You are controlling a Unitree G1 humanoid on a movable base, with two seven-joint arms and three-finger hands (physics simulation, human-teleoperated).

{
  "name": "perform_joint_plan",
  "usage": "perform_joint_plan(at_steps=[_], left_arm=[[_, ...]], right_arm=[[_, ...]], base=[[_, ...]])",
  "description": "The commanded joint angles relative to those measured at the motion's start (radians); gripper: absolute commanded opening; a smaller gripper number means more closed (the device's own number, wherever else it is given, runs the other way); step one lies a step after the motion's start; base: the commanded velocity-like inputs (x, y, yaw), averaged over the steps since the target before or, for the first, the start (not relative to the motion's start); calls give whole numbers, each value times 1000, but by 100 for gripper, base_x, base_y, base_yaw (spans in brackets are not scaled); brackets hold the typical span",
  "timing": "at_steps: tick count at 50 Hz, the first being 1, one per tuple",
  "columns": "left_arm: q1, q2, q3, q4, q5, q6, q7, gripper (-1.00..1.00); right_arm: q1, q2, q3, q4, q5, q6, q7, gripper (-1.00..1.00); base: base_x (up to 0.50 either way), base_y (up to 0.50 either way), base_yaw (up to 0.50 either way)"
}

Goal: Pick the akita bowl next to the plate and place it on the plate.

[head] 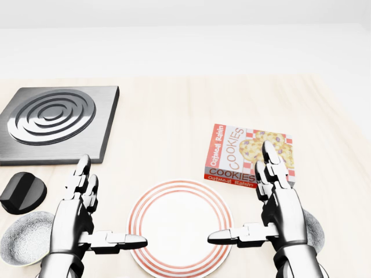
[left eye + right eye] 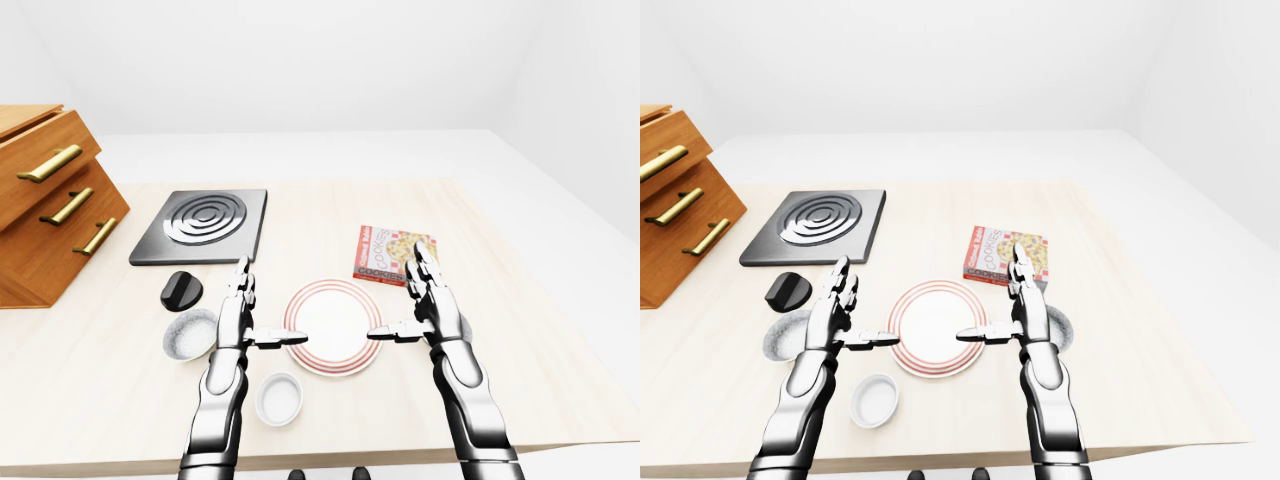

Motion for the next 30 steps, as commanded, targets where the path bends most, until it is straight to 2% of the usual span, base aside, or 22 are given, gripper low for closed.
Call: perform_joint_plan(at_steps=[1, 6, 8, 14, 16, 17, 25, 27, 30], left_arm=[[-3, 1, 3, -1, -3, 2, 2, 100], [-5, 2, 5, 9, -4, -6, 1, 100], [-4, 2, 4, 2, -4, 0, 2, 100], [-6, 2, 7, 6, -6, -2, 2, 100], [-8, 3, 8, 16, -7, -10, 1, 100], [-8, 3, 8, 15, -8, -9, 1, 100], [-12, 6, 13, -9, -8, 3, 4, 100], [-19, 12, 19, -24, 3, -6, 13, 100], [-52, 28, 50, -42, -3, 12, 21, 100]], right_arm=[[1, 1, 1, -11, 7, 11, -2, 100], [2, 1, 1, -9, 8, 8, -1, 100], [-1, 0, -1, 6, 3, -1, -5, 100], [2, -3, 0, -5, -5, 0, -6, 100], [3, -6, -3, -4, -10, -7, -5, 100], [5, -6, -6, -19, -7, 5, -5, 100], [4, -4, -8, -12, -8, -4, -3, 100], [5, -4, -8, -14, -7, -2, -2, 100], [2, -4, -8, -5, -7, -6, -3, 100]], base=[[0, 0, 0], [0, 0, 0], [0, 0, 0], [0, 0, 0], [0, 0, 0], [0, 0, 0], [0, 0, 0], [0, 0, 0], [0, 0, 0]])
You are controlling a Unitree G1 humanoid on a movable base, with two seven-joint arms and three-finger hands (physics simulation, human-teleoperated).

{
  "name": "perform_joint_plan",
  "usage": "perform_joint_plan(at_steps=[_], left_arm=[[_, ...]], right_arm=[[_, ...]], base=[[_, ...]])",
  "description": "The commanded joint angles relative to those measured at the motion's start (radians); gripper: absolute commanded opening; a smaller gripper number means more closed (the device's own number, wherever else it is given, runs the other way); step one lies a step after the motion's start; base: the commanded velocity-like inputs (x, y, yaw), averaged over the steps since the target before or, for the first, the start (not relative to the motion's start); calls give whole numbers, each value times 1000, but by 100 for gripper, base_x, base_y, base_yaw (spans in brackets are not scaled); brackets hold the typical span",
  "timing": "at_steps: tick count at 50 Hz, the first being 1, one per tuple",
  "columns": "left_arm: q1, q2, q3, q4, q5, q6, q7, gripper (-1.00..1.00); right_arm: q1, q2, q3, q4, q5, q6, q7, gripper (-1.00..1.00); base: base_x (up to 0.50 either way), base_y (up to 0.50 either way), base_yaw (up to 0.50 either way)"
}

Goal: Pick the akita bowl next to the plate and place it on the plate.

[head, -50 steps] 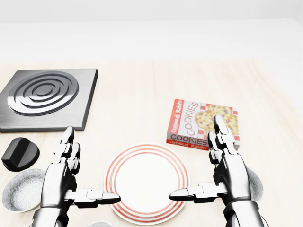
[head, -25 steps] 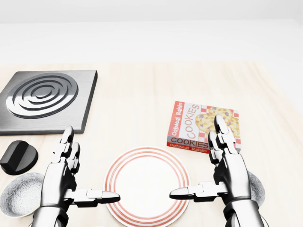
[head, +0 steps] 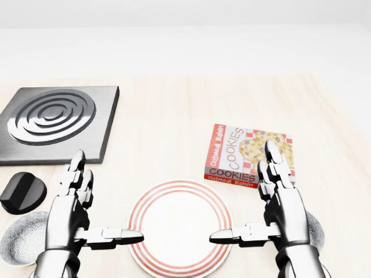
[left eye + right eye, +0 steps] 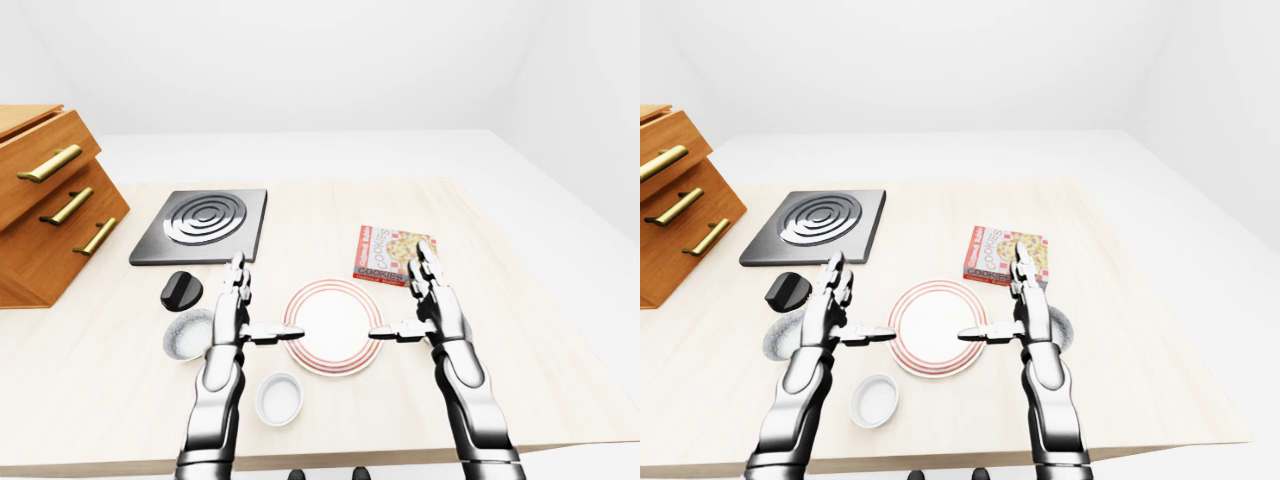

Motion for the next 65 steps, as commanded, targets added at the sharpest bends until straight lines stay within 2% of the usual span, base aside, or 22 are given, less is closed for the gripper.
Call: perform_joint_plan(at_steps=[1, 2, 4, 5, 10, 19, 20, 23, 32, 36, 37, 38, 41, 49, 50, 52, 56, 57, 59, 65], left_arm=[[-48, 26, 45, -41, -4, 24, 15, 100], [-56, 30, 53, -45, -1, 19, 23, 100], [-72, 40, 67, -53, -4, 26, 27, 100], [-83, 48, 80, -71, -7, 40, 34, 100], [-125, 84, 130, -114, -27, 74, 50, 100], [-201, 155, 220, -204, -95, 74, 89, 100], [-231, 187, 257, -227, -117, 74, 99, 100], [-255, 225, 279, -198, -101, 74, 116, 100], [-334, 357, 391, -185, -213, 74, 175, 100], [-365, 432, 447, -182, -260, 74, 212, 100], [-370, 449, 459, -176, -273, 74, 220, 100], [-385, 485, 491, -165, -294, 74, 232, 100], [-394, 544, 528, -143, -339, 74, 261, 100], [-396, 686, 623, -61, -434, 74, 319, 100], [-393, 699, 627, -50, -441, 74, 325, 100], [-386, 725, 637, -24, -439, 74, 331, 100], [-378, 770, 669, 36, -451, 74, 343, 100], [-376, 788, 684, 56, -460, 74, 351, 100], [-366, 831, 723, 111, -476, 74, 366, 100], [-325, 911, 782, 244, -537, 74, 421, 100]], right_arm=[[-1, 0, -2, 3, -1, -1, 1, 100], [-1, 0, -2, 2, -1, -1, 0, 100], [-1, 0, -1, 3, -2, -2, 0, 100], [-1, 0, -2, 3, -1, -2, 1, 100], [-1, 0, -1, 5, -2, -3, 0, 100], [-2, -1, -2, 22, -2, -16, 2, 100], [-3, 0, -1, 25, -3, -18, 2, 100], [0, 0, 1, 16, -5, -13, 1, 100], [-1, 0, 0, 18, -4, -13, 1, 100], [-1, 0, 0, 21, -5, -16, 2, 100], [1, 0, 1, 12, -5, -8, 1, 100], [0, 0, 1, 14, -5, -9, 1, 100], [-2, 0, 0, 22, -4, -15, 1, 100], [1, 1, 3, 14, -6, -9, 0, 100], [2, 1, 4, 9, -6, -5, 0, 100], [-1, 1, 2, 26, -6, -19, 1, 100], [0, 1, 3, 22, -6, -15, 0, 100], [-4, 1, 2, 31, -7, -22, 0, 100], [-2, 1, 3, 23, -8, -14, -2, 100], [-2, 2, 5, 21, -10, -14, -4, 100]], base=[[0, 0, 0], [0, 0, 0], [0, 0, 0], [0, 0, 0], [0, 0, 0], [0, 0, 0], [0, 0, 0], [0, 0, 0], [0, 0, 0], [0, 0, 0], [0, 0, 0], [0, 0, 0], [0, 0, 0], [0, 0, 0], [0, 0, 0], [0, 0, 0], [0, 0, 0], [0, 0, 0], [0, 0, 0], [0, 0, 0]])
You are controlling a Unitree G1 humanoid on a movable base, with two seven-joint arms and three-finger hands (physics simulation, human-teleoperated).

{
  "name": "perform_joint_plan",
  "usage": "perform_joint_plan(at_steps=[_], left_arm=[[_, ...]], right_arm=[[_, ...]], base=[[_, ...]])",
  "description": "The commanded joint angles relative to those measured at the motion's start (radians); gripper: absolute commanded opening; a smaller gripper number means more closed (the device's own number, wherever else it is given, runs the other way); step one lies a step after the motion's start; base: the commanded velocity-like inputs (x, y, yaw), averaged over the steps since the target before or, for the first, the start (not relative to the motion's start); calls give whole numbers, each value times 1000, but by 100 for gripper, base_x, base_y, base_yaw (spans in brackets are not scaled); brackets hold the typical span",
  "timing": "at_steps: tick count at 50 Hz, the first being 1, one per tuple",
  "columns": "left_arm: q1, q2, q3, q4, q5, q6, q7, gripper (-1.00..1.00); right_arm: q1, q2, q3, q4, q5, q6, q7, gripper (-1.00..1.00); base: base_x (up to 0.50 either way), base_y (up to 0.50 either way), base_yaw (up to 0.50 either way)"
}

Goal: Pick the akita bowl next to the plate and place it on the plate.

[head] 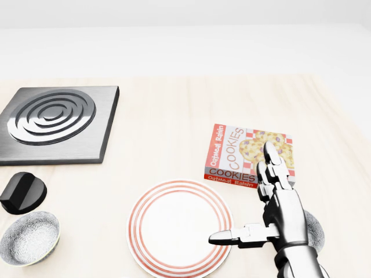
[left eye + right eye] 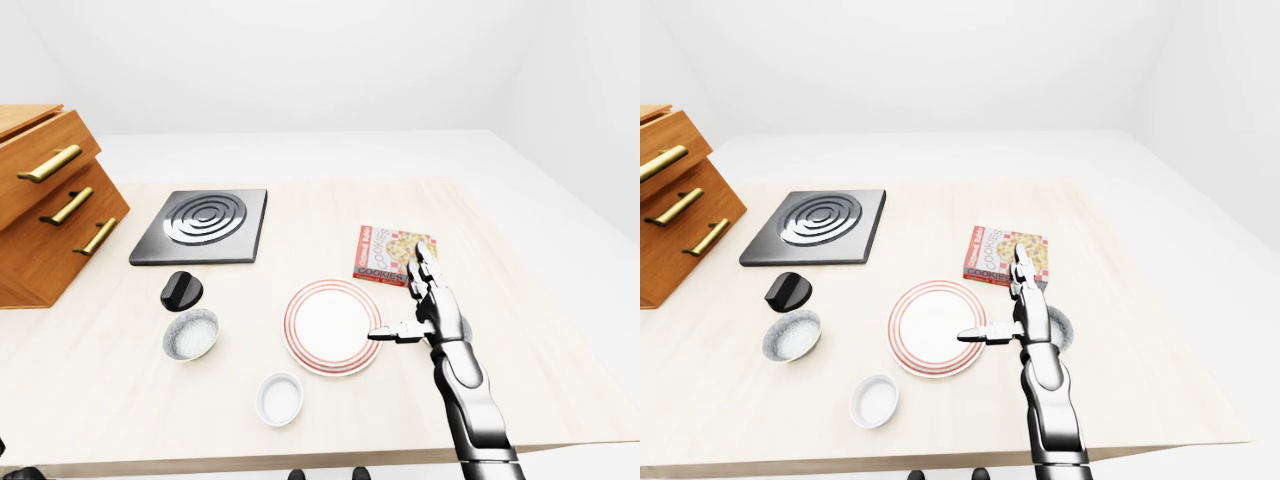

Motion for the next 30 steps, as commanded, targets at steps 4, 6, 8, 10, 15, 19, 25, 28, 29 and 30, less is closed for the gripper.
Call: perform_joint_plan(at_steps=[4, 6, 8, 10, 15, 19, 25, 28, 29, 30], left_arm=[[64, 197, 140, 259, -110, -14, 92, 100], [71, 207, 145, 274, -126, -22, 91, 100], [82, 223, 163, 335, -145, -45, 85, 100], [88, 230, 155, 364, -159, -66, 84, 100], [88, 232, 125, 478, -166, -134, 71, 100], [98, 252, 129, 590, -229, -167, 65, 100], [129, 281, 126, 677, -304, -175, 100, 100], [146, 292, 134, 696, -317, -175, 124, 100], [149, 295, 135, 703, -325, -175, 123, 100], [150, 296, 134, 704, -327, -175, 123, 100]], right_arm=[[-2, 0, 1, 12, -3, -10, -2, 100], [-3, 0, 1, 14, -3, -12, -1, 100], [-4, 0, 0, 15, -3, -10, -2, 100], [-2, 0, 2, 4, -3, -3, -3, 100], [-2, -1, -1, 14, -2, -12, -1, 100], [-4, -1, -2, 17, -2, -13, -1, 100], [-3, -1, -1, 8, -3, -6, -2, 100], [-4, -1, -2, 12, -3, -9, -2, 100], [-3, -1, -1, 11, -4, -8, -2, 100], [-3, -1, -1, 10, -4, -8, -2, 100]], base=[[0, 0, 0], [0, 0, 0], [0, 0, 0], [0, 0, 0], [0, 0, 0], [0, 0, 0], [0, 0, 0], [0, 0, 0], [0, 0, 0], [0, 0, 0]])
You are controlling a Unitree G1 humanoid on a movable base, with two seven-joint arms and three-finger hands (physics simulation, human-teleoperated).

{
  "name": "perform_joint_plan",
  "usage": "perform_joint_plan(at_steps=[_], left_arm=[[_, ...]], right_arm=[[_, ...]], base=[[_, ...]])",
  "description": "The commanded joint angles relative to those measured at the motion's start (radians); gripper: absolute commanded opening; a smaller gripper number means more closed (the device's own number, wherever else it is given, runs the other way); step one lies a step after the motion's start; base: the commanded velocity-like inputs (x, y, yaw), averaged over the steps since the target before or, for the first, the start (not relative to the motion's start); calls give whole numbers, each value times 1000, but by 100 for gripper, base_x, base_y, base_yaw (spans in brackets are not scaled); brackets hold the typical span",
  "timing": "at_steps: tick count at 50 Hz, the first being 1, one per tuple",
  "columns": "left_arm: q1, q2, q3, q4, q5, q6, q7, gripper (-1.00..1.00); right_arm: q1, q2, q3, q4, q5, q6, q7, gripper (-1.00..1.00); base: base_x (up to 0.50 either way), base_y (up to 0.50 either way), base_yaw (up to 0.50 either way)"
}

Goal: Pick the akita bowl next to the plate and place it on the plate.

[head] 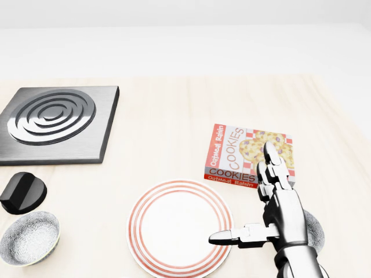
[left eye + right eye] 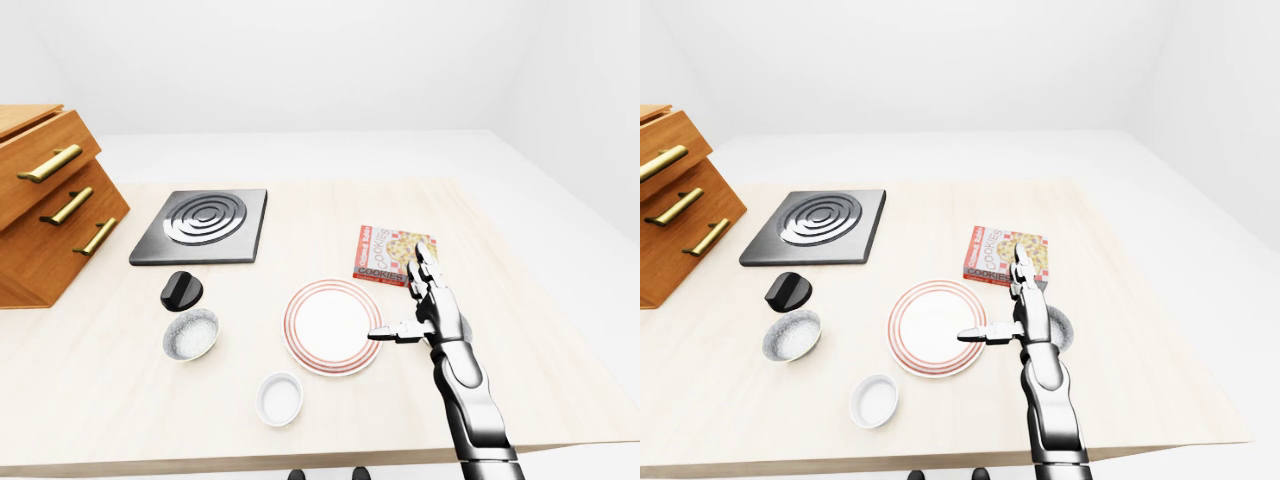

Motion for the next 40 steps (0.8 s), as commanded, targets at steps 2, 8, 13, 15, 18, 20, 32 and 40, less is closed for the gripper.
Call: perform_joint_plan(at_steps=[2, 8, 13, 15, 18, 20, 32, 40], left_arm=[[48, 51, 11, 164, -92, -11, 42, 100], [72, 74, 28, 270, -166, -11, 55, 100], [80, 90, -4, 353, -219, -11, 45, 100], [81, 98, -16, 383, -234, -11, 43, 100], [80, 102, -28, 401, -253, -11, 37, 100], [80, 103, -38, 409, -269, -11, 32, 100], [84, 107, -65, 423, -312, -11, 25, 100], [85, 105, -71, 422, -315, -11, 25, 100]], right_arm=[[-1, 0, -1, 5, -1, -4, -1, 100], [0, -1, -2, 0, -2, 0, -2, 100], [0, -1, -2, 0, -2, 0, -3, 100], [-3, -1, -3, 4, -2, -1, -3, 100], [-4, -1, -4, 9, -1, -5, -2, 100], [-4, -1, -4, 5, -1, -2, -2, 100], [1, -1, -3, -3, 0, 3, 0, 100], [3, 0, 0, -6, -3, 4, -2, 100]], base=[[0, 0, 0], [0, 0, 0], [0, 0, 0], [0, 0, 0], [0, 0, 0], [0, 0, 0], [0, 0, 0], [0, 0, 0]])
